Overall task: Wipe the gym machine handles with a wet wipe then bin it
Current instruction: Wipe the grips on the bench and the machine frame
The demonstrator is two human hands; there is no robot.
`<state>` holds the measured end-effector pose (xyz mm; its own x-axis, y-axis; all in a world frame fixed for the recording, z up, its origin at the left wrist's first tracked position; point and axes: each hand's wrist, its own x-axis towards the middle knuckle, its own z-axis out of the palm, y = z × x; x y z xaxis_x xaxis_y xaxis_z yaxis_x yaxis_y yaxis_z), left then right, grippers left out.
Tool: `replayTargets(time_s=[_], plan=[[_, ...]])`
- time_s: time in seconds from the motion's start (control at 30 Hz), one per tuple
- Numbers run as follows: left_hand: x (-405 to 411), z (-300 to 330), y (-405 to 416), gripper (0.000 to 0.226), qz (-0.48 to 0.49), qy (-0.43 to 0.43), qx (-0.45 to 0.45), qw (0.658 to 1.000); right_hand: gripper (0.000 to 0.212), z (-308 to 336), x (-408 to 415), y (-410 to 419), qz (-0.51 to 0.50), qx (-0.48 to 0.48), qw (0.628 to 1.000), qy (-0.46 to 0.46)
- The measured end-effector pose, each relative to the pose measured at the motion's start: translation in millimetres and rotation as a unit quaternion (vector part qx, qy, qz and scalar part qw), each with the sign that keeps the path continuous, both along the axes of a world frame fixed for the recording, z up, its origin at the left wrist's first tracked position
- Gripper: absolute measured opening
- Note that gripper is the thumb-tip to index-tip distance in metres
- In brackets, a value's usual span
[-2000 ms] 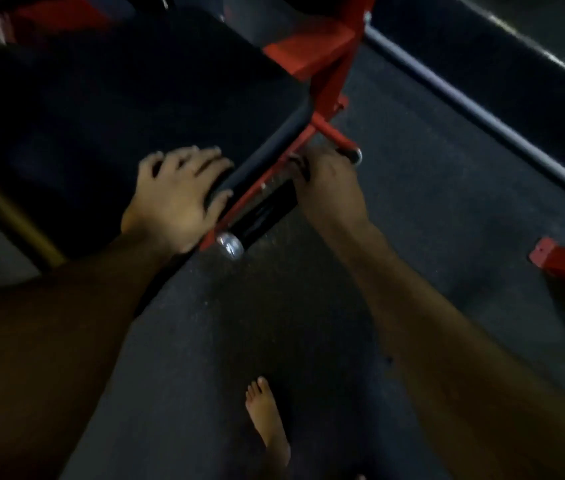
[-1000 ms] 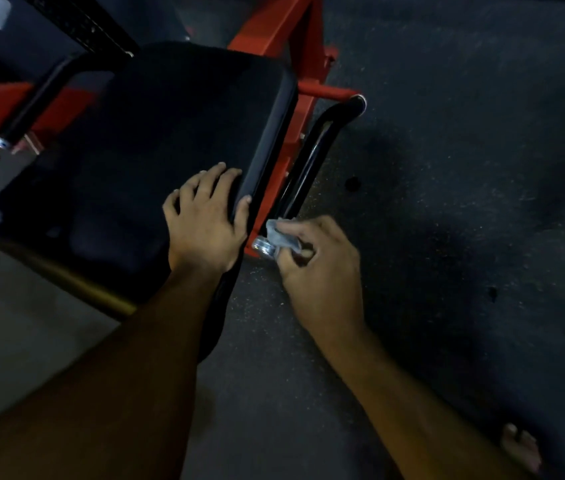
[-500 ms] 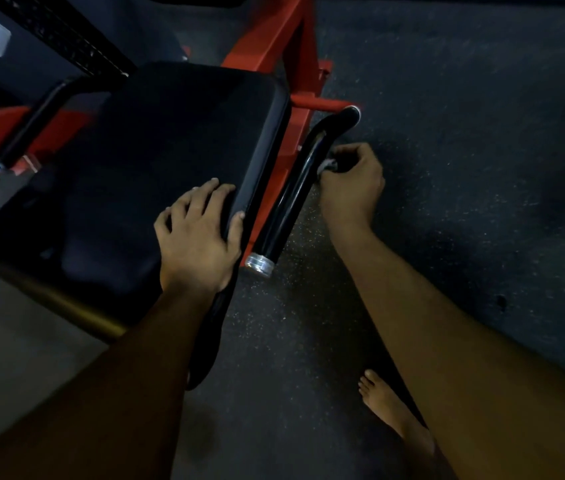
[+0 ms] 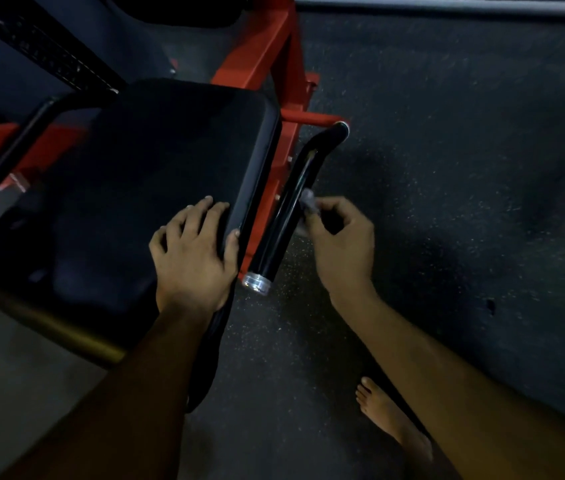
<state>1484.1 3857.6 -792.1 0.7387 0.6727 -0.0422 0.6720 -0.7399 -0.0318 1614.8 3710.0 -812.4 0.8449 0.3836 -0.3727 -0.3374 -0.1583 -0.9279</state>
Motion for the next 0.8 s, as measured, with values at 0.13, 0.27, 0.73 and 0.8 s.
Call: replayTargets(time_s=[0.13, 0.27, 0.73, 0.8], plan=[[1.0, 0.6, 0.4, 0.047, 0.0, 0.006, 0.006, 1.0, 0.012, 2.9, 1.0, -2.4, 0.02, -0.003, 0.999, -0.035], [0.4, 0.6, -0.6, 0.048, -0.004, 0.002, 0.003, 1.0, 0.018, 1.4, 27.0, 26.7, -0.088, -0.008, 0.996, -0.011], [0.0, -1.1, 1.4, 0.049, -0.006, 0.008, 0.012, 1.0, 0.016, 10.5, 7.8, 19.7, -0.094, 0.018, 0.982, 0.165], [0.0, -0.8, 0.8, 0.051, -0.005, 0.007, 0.01, 1.0, 0.018, 12.8, 1.9, 6.9, -0.048, 0.032, 0.981, 0.183]])
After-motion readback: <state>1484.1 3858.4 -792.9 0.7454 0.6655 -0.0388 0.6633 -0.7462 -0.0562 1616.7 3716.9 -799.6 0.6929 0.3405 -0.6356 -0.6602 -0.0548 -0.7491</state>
